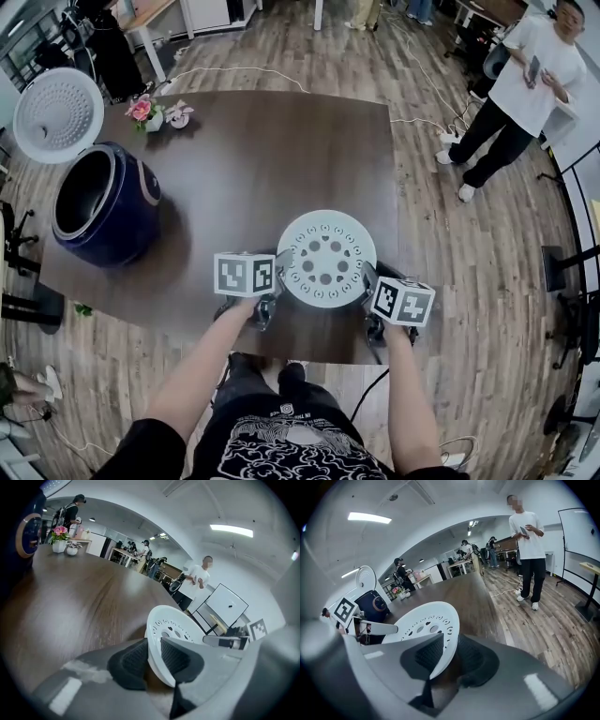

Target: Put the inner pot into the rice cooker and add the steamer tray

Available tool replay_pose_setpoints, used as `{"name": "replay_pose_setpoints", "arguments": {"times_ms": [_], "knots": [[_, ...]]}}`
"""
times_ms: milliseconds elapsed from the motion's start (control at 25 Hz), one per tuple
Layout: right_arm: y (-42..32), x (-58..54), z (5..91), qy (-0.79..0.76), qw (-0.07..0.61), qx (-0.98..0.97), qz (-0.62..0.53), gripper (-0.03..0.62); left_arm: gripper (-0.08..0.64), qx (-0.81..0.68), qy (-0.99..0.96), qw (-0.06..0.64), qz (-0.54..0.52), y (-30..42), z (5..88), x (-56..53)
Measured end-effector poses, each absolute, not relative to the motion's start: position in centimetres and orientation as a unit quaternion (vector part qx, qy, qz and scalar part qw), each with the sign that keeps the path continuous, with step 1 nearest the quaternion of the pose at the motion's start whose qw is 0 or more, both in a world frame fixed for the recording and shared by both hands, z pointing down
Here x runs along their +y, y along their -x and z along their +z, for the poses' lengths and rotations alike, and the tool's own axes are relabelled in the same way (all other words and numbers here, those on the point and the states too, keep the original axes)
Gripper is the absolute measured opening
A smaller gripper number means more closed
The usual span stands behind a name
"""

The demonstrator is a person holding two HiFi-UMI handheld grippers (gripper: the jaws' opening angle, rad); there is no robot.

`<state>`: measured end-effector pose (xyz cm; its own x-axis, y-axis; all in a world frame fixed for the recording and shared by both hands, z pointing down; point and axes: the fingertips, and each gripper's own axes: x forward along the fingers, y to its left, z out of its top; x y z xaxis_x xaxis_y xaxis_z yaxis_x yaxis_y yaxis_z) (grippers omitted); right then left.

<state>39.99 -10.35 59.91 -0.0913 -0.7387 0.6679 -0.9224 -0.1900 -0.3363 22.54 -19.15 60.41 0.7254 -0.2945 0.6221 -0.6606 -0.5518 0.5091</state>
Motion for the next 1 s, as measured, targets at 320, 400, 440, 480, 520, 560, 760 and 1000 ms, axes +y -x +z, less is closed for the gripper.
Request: {"name": "replay_pose_setpoints", "arguments": {"times_ms": [320,400,440,480,520,560,760,1000], "knots": [[-37.7,-14.4,56.7,-0.649,0.109,-0.657,0.368,0.084,0.084,-0.321,-0.849,0.375,0.189,-19.5,56.9,-22.0],[-36.5,-16.0,55.1,-0.642,0.105,-0.672,0.355,0.083,0.083,-0.334,-0.85,0.37,0.173,-18.1,55.3,-23.2],[-35.7,-16.8,54.2,-0.638,0.104,-0.679,0.347,0.083,0.081,-0.341,-0.849,0.367,0.165,-17.2,54.5,-23.7],[-34.9,-17.7,53.3,-0.634,0.105,-0.687,0.339,0.083,0.081,-0.35,-0.848,0.366,0.156,-16.2,53.8,-24.2],[-34.0,-18.7,52.5,-0.628,0.105,-0.696,0.33,0.083,0.081,-0.359,-0.846,0.365,0.149,-15.1,53.2,-24.7],[-33.1,-19.6,51.7,-0.623,0.105,-0.705,0.322,0.083,0.081,-0.369,-0.844,0.362,0.141,-14.0,52.5,-25.2],[-28.4,-24.0,48.1,-0.597,0.101,-0.744,0.285,0.081,0.081,-0.406,-0.844,0.334,0.105,-9.0,48.5,-27.8],[-22.0,-28.3,42.8,-0.562,0.088,-0.784,0.247,0.081,0.081,-0.456,-0.836,0.299,0.065,-2.2,42.8,-30.1]]}}
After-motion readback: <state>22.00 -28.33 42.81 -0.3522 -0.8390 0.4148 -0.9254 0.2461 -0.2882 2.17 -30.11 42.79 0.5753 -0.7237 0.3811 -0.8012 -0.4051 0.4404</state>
